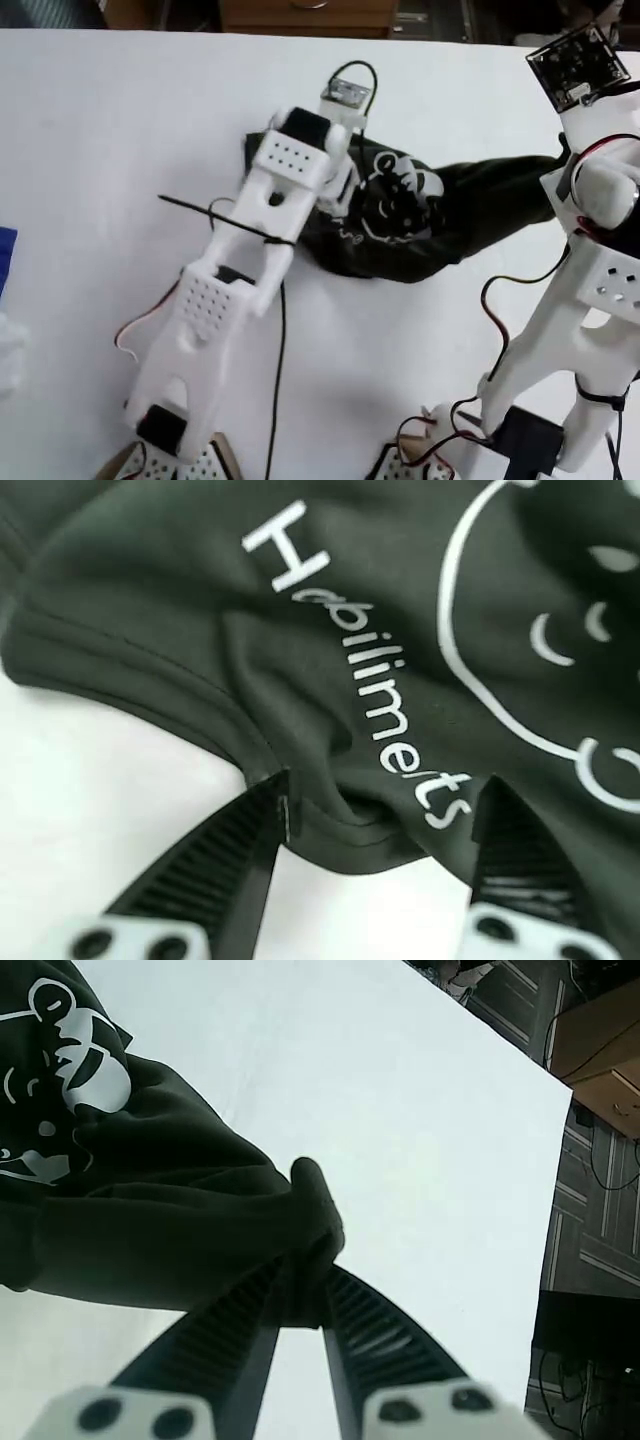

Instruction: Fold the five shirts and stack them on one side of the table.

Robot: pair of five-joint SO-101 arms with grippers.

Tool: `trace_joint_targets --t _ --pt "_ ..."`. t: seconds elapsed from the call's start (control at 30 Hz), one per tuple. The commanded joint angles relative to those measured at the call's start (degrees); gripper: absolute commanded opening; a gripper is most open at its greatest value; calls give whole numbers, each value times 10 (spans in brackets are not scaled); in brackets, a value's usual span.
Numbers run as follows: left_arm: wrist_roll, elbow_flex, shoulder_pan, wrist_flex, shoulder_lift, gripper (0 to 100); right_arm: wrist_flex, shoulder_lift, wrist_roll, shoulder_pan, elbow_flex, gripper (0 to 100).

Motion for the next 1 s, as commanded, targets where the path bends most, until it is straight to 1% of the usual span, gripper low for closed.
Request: trace_joint_targets --t 0.0,0.07,0.2,0.3,0.4,0.53,0.6,0.7,0.77,0.9,0.97 --pt "30 5 0 7 14 293 -5 -21 -3 4 0 19" --pt "32 7 -1 6 33 270 -5 -21 -3 4 0 19" --pt "35 -11 -3 -10 56 114 -5 -21 -3 4 0 19" --pt "37 -58 -24 -11 61 17 -5 -24 -3 4 0 19" --pt "37 -116 -57 -11 62 22 -5 -24 -3 7 0 19" --pt "33 -197 -119 -8 62 21 -5 -25 -3 7 -1 19" --pt "32 -231 -150 -6 58 21 -4 -30 -22 1 -3 19" --pt "-1 -285 -186 -1 57 21 -5 -49 -92 -53 -3 19" --pt "-22 -325 -204 7 57 21 -7 -64 -135 -105 -4 19" --pt "-55 -327 -252 9 14 21 -7 -76 -242 -249 -2 19" --pt "-61 -329 -287 9 -23 21 -16 -70 -278 -312 0 19"
